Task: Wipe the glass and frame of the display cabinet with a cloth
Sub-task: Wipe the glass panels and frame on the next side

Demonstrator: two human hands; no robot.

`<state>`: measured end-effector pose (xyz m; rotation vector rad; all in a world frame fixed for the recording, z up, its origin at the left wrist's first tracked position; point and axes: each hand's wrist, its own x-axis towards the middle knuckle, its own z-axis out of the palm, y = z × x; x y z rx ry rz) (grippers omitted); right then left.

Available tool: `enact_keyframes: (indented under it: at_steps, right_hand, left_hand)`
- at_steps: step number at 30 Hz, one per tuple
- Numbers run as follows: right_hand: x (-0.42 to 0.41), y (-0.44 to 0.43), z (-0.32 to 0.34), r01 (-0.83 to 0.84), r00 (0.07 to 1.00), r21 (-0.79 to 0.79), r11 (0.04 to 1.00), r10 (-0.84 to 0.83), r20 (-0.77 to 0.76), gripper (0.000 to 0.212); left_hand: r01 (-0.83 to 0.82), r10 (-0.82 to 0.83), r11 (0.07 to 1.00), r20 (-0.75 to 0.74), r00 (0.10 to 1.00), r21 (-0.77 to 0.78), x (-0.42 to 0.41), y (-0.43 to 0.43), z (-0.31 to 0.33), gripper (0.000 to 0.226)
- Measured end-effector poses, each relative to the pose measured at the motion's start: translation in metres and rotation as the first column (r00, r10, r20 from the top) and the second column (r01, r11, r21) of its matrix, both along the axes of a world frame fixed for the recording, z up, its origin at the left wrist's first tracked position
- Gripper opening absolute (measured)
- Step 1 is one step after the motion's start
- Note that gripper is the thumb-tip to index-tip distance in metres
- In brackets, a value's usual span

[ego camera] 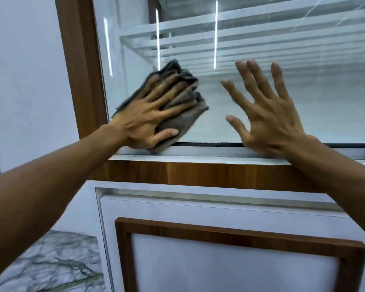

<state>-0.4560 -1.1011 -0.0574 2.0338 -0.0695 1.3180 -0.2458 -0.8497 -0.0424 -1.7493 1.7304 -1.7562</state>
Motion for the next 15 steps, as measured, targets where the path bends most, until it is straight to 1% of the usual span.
enact_keyframes:
  at_steps: [2,3,4,6,7,8,10,11,12,15]
  right_hand:
    - [-0.015,-0.016,-0.002,-0.001,0.999,0.027,1.0,0.0,0.038,0.073]
    - [-0.019,-0.021,-0.004,-0.004,0.999,0.038,0.999,0.002,0.051,0.073]
    - [-0.021,-0.024,-0.005,-0.004,0.998,0.044,0.999,0.001,0.057,0.073]
    - [-0.02,-0.023,-0.007,-0.002,0.998,0.043,0.999,-0.001,0.064,0.073]
    - [-0.019,-0.021,-0.007,-0.005,0.998,0.04,0.999,0.003,0.067,0.073]
    - [-0.019,-0.019,-0.007,-0.007,0.998,0.041,0.999,0.005,0.07,0.073]
    - [-0.022,-0.02,-0.008,0.004,0.996,0.074,0.997,-0.01,0.086,0.074]
    - [-0.023,-0.022,-0.009,0.014,0.995,0.1,0.995,-0.024,0.1,0.075]
    - [-0.025,-0.024,-0.009,0.024,0.993,0.117,0.993,-0.037,0.112,0.075]
    - [-0.03,-0.028,-0.007,0.037,0.995,0.094,0.995,-0.046,0.091,0.075]
  left_hand:
    - [-0.033,0.025,0.992,-0.069,0.997,-0.119,0.004,0.003,-0.004,0.072]
    - [-0.054,0.041,0.987,-0.085,0.996,-0.151,-0.002,-0.002,-0.01,0.073]
    - [-0.055,0.047,0.99,-0.064,0.997,-0.128,-0.011,-0.011,-0.015,0.072]
    - [-0.025,0.025,1.0,0.026,0.999,0.013,-0.031,-0.032,-0.016,0.07]
    - [-0.016,0.013,0.999,0.051,0.999,0.05,-0.037,-0.039,-0.014,0.068]
    - [-0.01,0.009,1.0,0.038,0.999,0.017,-0.041,-0.046,-0.011,0.068]
    - [0.006,-0.018,0.989,-0.083,0.996,-0.145,-0.048,-0.056,-0.015,0.07]
    - [-0.001,-0.023,0.984,-0.128,0.992,-0.18,-0.054,-0.061,-0.02,0.07]
    - [0.001,-0.02,0.988,-0.122,0.992,-0.152,-0.06,-0.065,-0.023,0.07]
    - [0.05,-0.055,0.991,0.033,0.998,0.126,-0.066,-0.07,-0.012,0.066]
